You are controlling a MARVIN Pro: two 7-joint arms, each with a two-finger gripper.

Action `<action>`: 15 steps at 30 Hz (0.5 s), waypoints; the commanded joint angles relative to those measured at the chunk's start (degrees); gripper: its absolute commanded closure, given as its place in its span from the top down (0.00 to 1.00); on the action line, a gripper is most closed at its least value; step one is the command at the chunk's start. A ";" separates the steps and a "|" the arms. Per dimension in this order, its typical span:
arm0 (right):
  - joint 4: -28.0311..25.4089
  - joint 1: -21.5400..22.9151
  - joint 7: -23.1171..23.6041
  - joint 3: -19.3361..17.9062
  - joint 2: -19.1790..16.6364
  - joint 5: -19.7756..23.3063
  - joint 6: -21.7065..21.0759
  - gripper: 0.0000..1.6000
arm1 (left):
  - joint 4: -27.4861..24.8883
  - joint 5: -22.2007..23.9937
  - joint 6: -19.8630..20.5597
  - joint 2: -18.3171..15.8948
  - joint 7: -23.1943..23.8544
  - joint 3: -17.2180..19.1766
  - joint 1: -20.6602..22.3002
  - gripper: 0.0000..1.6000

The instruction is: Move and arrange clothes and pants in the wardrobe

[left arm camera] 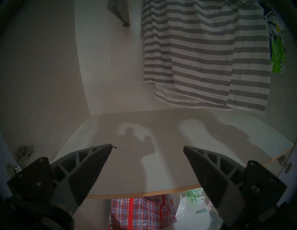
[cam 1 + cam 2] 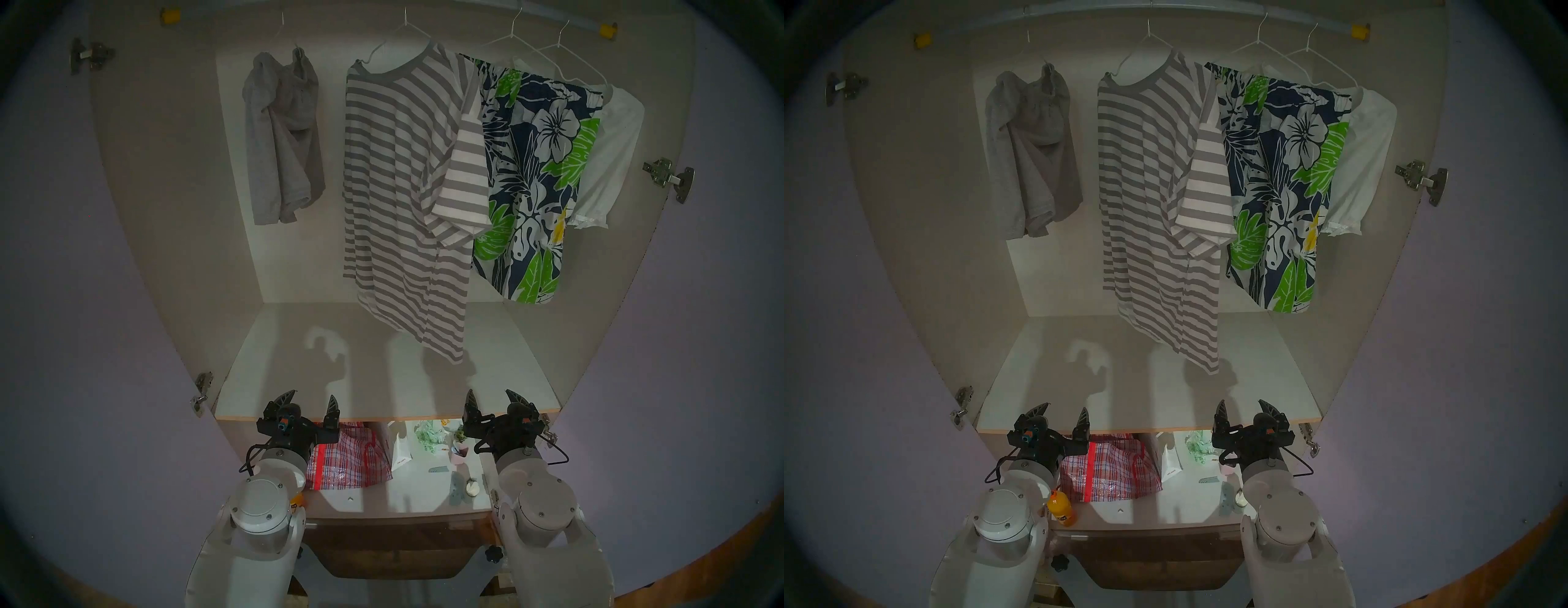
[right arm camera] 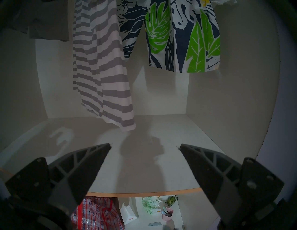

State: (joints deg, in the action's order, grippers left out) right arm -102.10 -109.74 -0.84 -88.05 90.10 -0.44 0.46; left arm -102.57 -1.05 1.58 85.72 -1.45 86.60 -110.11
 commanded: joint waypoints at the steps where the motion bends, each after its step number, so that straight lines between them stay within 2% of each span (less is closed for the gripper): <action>1: 0.13 0.82 -3.16 1.27 -1.43 -6.41 -1.31 1.00 | -1.38 0.19 -0.39 0.07 0.05 -0.05 0.25 1.00; 2: 1.09 1.12 -4.01 1.49 -1.75 -8.09 -1.51 1.00 | -1.37 0.21 -0.39 0.04 0.01 -0.08 0.26 1.00; 4: -0.84 -0.05 1.13 0.88 -1.78 -2.34 -4.54 1.00 | -1.38 0.27 -0.39 -0.03 -0.05 -0.13 0.26 1.00; 5: -0.78 -0.72 2.22 0.78 -1.61 -2.63 -5.11 1.00 | -1.31 0.27 -0.40 -0.07 -0.11 -0.17 0.30 1.00; 7: -3.69 -1.09 3.88 0.70 -1.98 -2.49 -11.72 1.00 | -1.35 0.35 -0.40 -0.16 -0.18 -0.22 0.28 1.00; 12: -4.33 -0.78 5.62 -0.12 -1.46 -2.85 -14.63 1.00 | -1.36 0.43 -0.40 -0.27 -0.28 -0.30 0.28 1.00; 15: -4.96 -1.00 7.44 0.12 -2.60 -2.46 -16.34 1.00 | -1.35 0.48 -0.40 -0.32 -0.34 -0.34 0.29 1.00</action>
State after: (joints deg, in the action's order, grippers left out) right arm -104.44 -111.54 4.72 -87.85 88.21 -4.02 -17.27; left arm -102.48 -0.84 1.58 85.24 -1.89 86.22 -110.16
